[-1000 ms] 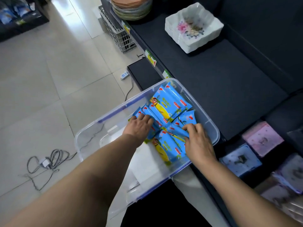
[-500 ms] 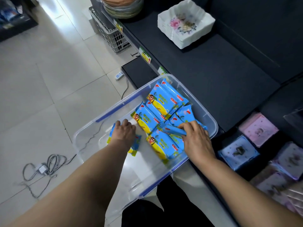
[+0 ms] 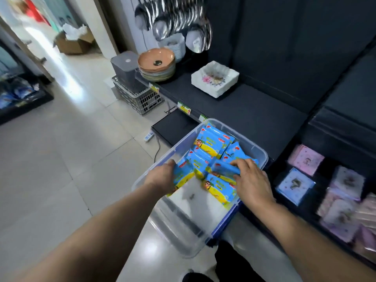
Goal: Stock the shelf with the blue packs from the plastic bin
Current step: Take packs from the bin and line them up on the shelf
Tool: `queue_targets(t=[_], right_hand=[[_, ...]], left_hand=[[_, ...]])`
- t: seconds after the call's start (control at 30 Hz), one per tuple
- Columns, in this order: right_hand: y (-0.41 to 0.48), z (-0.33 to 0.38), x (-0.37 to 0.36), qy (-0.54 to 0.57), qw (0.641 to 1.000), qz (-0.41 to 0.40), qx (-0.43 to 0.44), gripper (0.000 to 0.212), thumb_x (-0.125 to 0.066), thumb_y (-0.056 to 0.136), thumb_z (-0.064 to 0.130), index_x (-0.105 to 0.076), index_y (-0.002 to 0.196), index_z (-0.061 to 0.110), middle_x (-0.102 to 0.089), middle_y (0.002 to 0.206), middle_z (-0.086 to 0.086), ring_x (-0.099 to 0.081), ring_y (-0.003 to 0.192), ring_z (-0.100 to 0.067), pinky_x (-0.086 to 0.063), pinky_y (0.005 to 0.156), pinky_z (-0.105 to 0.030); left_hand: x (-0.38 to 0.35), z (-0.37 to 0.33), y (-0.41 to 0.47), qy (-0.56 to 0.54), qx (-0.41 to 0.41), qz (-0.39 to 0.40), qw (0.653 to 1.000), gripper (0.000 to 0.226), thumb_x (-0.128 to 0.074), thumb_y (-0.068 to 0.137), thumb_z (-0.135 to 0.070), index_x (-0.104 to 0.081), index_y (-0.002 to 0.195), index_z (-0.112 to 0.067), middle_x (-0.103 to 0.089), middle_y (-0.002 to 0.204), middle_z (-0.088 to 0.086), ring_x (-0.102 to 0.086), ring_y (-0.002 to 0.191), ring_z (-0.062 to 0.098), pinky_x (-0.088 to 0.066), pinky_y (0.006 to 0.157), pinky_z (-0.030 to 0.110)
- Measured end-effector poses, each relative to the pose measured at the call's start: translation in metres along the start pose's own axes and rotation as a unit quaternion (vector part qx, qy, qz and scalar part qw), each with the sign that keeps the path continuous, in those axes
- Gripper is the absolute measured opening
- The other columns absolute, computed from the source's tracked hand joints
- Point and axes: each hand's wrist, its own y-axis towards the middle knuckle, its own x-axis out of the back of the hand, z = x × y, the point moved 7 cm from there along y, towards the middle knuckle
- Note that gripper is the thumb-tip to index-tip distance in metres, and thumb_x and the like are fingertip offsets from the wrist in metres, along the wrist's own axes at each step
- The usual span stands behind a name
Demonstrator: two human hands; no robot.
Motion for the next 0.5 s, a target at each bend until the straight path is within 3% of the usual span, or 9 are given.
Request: queue_targets(t=[0.2, 0.4, 0.5], right_hand=[[-0.042, 0.007, 0.057, -0.007, 0.992, -0.089, -0.085, 0.036, -0.057, 0.087, 0.013, -0.05, 0.12, 0.024, -0.052, 0.115, -0.002, -0.05, 0.111, -0.026, -0.036, 0.087, -0.04], [-0.096, 0.0, 0.126, -0.039, 0.973, -0.19, -0.123, 0.038, -0.058, 0.086, 0.01, -0.051, 0.12, 0.025, -0.054, 0.114, 0.002, -0.051, 0.107, -0.024, -0.036, 0.083, -0.039], [-0.117, -0.01, 0.165, -0.071, 0.954, -0.256, -0.137, 0.041, -0.067, 0.078, 0.006, -0.056, 0.113, 0.025, -0.057, 0.102, 0.002, -0.055, 0.097, -0.026, -0.037, 0.075, -0.039]], left_hand=[[0.049, -0.041, -0.027, -0.114, -0.071, -0.081, 0.988, 0.032, -0.05, 0.094, -0.022, -0.045, 0.124, -0.013, -0.062, 0.113, 0.014, -0.057, 0.104, 0.034, -0.041, 0.076, 0.033], [0.091, -0.117, -0.067, -0.096, -0.198, -0.137, 0.966, 0.035, -0.047, 0.093, -0.018, -0.044, 0.128, -0.013, -0.063, 0.113, 0.014, -0.057, 0.104, 0.035, -0.044, 0.078, 0.039], [0.112, -0.161, -0.084, -0.089, -0.272, -0.167, 0.944, 0.029, -0.046, 0.094, -0.017, -0.045, 0.123, -0.014, -0.063, 0.109, 0.013, -0.057, 0.1, 0.034, -0.044, 0.073, 0.039]])
